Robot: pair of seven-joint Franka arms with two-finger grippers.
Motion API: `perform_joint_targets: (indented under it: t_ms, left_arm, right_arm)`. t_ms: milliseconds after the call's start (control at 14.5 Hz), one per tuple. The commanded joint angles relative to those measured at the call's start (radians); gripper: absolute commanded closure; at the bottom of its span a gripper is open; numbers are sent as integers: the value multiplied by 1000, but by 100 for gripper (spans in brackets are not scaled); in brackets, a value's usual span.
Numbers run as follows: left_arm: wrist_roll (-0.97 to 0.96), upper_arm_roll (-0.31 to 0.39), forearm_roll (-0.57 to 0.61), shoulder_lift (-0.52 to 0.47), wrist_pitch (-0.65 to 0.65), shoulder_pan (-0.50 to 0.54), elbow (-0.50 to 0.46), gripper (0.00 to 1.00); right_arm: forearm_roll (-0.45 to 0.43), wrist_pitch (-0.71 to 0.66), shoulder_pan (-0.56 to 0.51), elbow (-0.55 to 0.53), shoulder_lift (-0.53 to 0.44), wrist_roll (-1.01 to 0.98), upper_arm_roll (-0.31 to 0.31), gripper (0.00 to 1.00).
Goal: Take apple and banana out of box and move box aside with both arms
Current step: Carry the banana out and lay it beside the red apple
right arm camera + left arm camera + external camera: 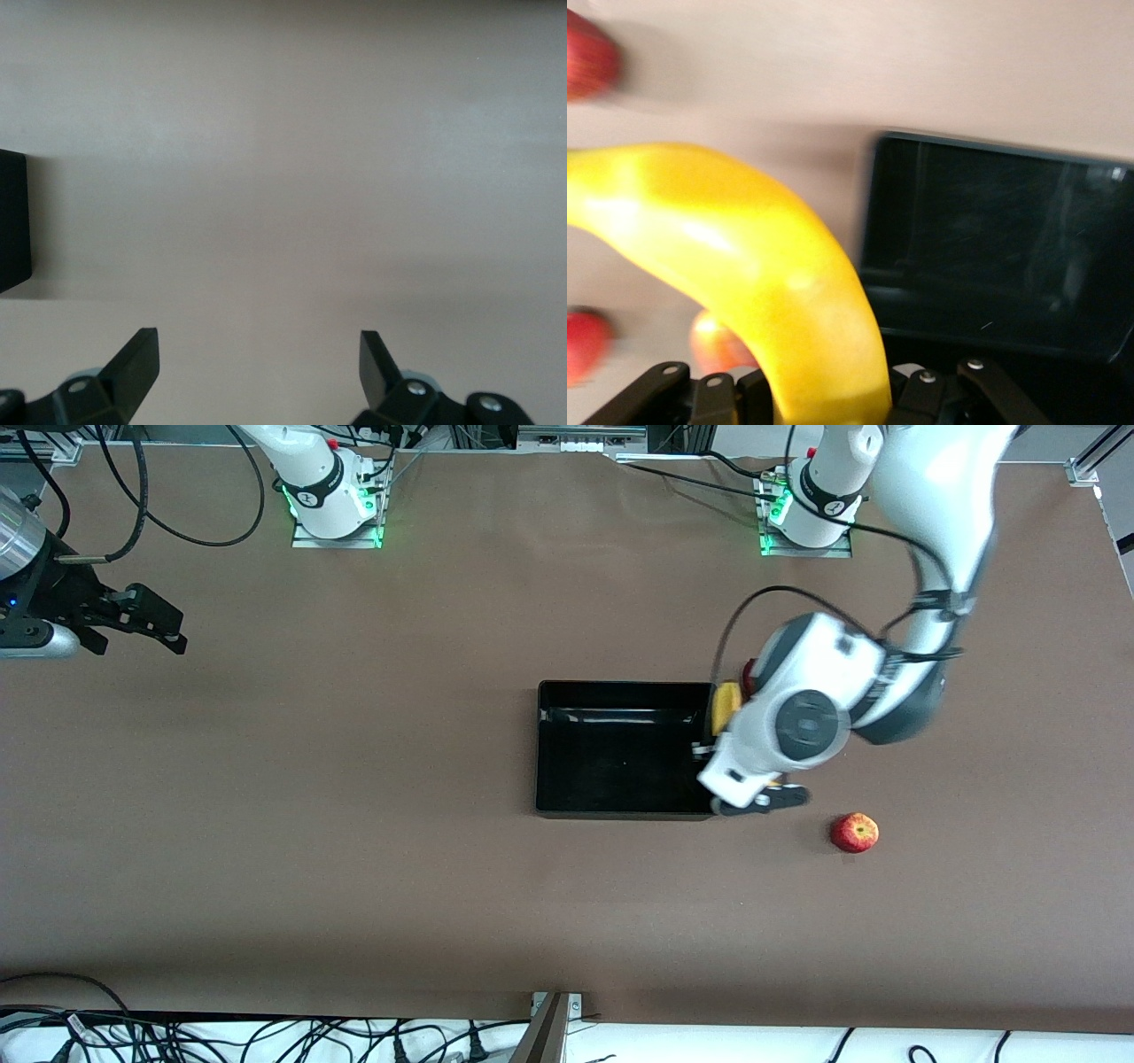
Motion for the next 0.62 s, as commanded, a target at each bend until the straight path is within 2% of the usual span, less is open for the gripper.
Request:
perform_joint_targets:
  t_ms: [0, 138, 276, 553]
  left_arm:
    - [321, -38, -13, 20, -92, 185, 44, 100]
    - [580, -31, 43, 36, -77, 306, 45, 100]
    - [746, -28, 95, 81, 64, 384, 39, 100]
    - [834, 59, 99, 177, 377, 408, 13, 100]
  right_arm:
    - [-15, -10, -7, 14, 1, -11, 5, 0]
    - [-12, -25, -6, 14, -2, -10, 10, 0]
    - [-9, -39, -1, 14, -4, -7, 11, 0]
    - [-4, -38, -1, 16, 12, -22, 7, 0]
